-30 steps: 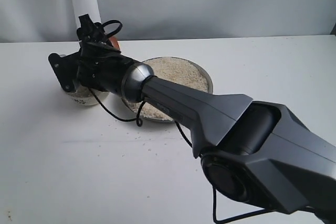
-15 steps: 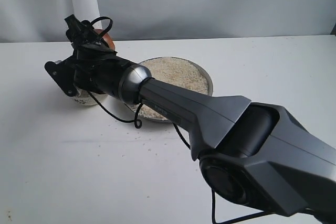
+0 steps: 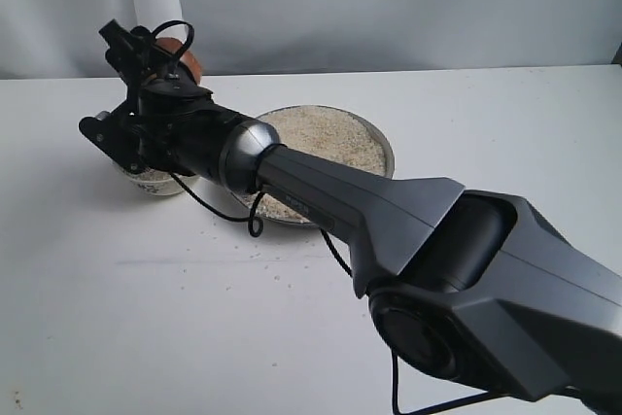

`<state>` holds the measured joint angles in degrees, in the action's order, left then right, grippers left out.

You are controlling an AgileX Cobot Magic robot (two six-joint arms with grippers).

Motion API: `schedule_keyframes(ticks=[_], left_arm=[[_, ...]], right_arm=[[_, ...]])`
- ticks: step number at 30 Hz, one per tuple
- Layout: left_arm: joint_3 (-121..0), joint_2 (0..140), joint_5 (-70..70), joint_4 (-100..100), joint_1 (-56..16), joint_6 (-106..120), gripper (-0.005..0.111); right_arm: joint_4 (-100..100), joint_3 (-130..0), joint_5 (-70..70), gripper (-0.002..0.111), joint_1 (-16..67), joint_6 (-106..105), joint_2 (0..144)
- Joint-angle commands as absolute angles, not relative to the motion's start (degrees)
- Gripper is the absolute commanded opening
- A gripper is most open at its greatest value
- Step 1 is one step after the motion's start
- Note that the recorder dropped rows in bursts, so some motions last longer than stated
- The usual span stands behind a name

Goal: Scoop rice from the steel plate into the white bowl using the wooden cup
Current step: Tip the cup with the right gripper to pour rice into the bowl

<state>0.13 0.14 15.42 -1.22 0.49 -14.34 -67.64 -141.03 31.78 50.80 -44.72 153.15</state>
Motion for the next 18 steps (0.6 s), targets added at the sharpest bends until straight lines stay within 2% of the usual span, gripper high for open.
schedule_keyframes(ticks=[1,18], left_arm=[[0.0,0.0,15.2,-1.0,0.1,-14.5,0.0],[0.0,0.0,15.2,-1.0,0.1,-14.5,0.0]], right_arm=[[-71.2,-141.0,30.3,0.0,50.8,-44.8,152.4],[-72.7,-141.0,27.6,0.0,50.8,-48.1,152.3]])
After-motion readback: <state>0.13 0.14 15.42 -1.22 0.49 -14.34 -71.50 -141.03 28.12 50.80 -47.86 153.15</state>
